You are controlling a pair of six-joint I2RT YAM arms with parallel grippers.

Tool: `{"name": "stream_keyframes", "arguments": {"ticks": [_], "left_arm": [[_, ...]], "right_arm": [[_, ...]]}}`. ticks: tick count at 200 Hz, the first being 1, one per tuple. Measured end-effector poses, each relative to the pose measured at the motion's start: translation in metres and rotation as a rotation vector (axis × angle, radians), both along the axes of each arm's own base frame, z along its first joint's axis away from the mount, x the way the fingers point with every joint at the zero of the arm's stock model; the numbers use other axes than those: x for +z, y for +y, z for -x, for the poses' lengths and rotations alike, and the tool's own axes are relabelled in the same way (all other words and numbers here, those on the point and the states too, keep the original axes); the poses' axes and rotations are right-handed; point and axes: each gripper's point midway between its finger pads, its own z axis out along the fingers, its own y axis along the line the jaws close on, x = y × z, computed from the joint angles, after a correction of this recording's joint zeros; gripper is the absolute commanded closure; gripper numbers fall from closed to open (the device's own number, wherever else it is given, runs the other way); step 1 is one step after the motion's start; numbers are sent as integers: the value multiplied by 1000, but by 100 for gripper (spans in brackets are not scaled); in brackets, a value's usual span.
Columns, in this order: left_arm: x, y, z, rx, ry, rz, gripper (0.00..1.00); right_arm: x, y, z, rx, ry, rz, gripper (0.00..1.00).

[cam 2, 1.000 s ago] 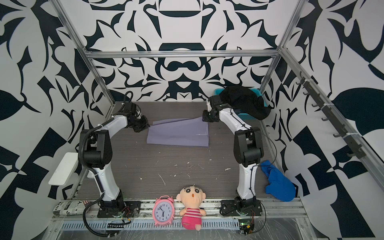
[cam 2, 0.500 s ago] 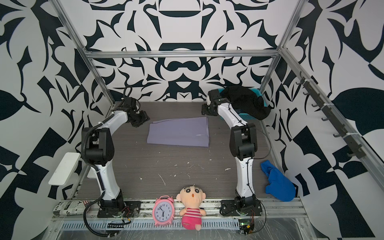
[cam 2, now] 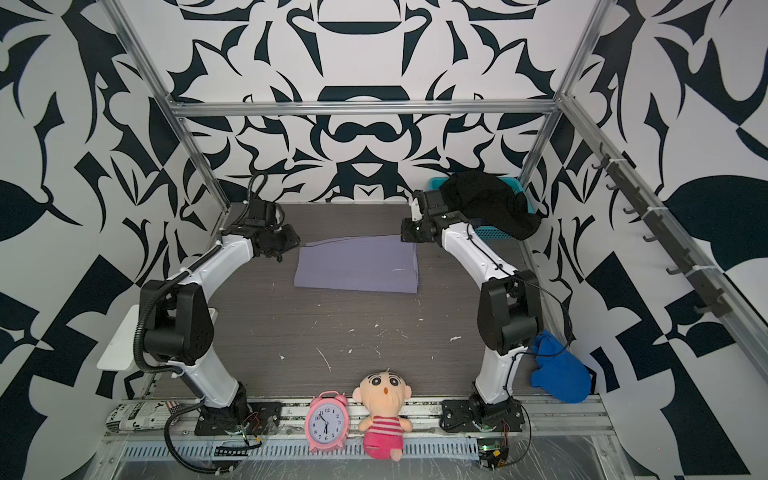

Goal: Fold and stack skirts
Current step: Smooth out the skirt at the top-center of the table.

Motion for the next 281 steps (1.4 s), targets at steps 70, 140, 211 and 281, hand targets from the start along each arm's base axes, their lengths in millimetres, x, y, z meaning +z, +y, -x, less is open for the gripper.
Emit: {"name": "stream_keyframes", "arguments": {"ticks": [70, 140, 211, 281], "left_arm": [[-77, -22, -19, -26, 125, 9, 55], [-89, -10, -70, 13, 84, 18, 54], [-79, 11, -85, 73, 57, 20, 52], [-6, -18, -43, 39, -58, 12, 52]], "right_arm": [[-77, 2, -50, -63, 103, 24, 100], [-116, -12, -119, -135, 112, 65, 100], [-61, -5, -138, -133, 21, 32, 96], [4, 2, -66, -86, -36, 18, 93]]}}
